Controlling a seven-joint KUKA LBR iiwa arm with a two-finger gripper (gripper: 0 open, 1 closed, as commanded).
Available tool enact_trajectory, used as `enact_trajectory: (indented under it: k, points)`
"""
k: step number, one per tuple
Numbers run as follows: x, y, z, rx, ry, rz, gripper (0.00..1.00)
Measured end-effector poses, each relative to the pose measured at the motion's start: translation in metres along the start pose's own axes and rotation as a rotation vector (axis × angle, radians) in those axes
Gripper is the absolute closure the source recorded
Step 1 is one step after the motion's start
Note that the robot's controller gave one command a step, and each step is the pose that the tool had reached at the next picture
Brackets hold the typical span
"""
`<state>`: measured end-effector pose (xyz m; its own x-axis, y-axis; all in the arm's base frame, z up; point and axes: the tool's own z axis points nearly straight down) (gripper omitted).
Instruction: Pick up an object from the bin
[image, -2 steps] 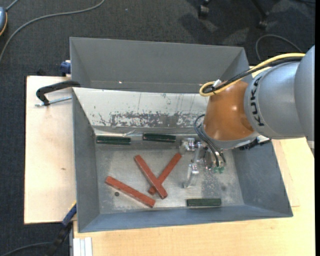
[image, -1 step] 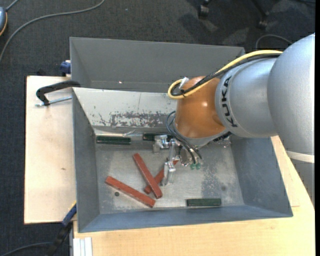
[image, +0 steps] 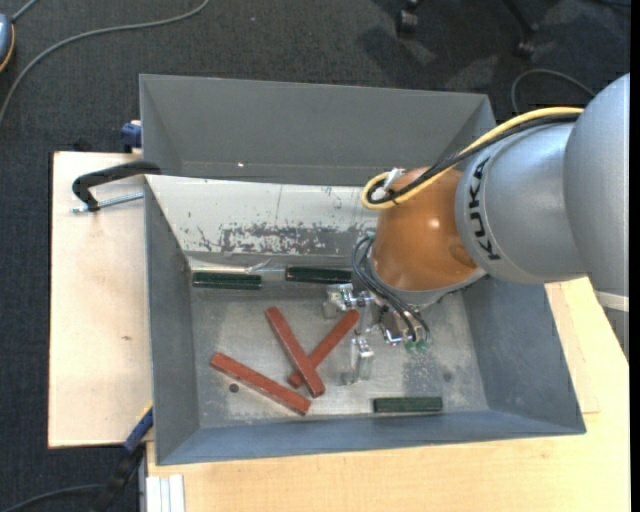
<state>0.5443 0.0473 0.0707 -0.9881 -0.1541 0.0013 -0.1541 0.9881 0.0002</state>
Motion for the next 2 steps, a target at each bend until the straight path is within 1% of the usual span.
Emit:
enact_trajectory:
  k: [1,2]
  points:
    - [-0.001,0.001,0.000,-0.001,-0.002,-0.001,1.00]
    - [-0.006,0.035,-0.103,-0.001,-0.015,-0.039,1.00]
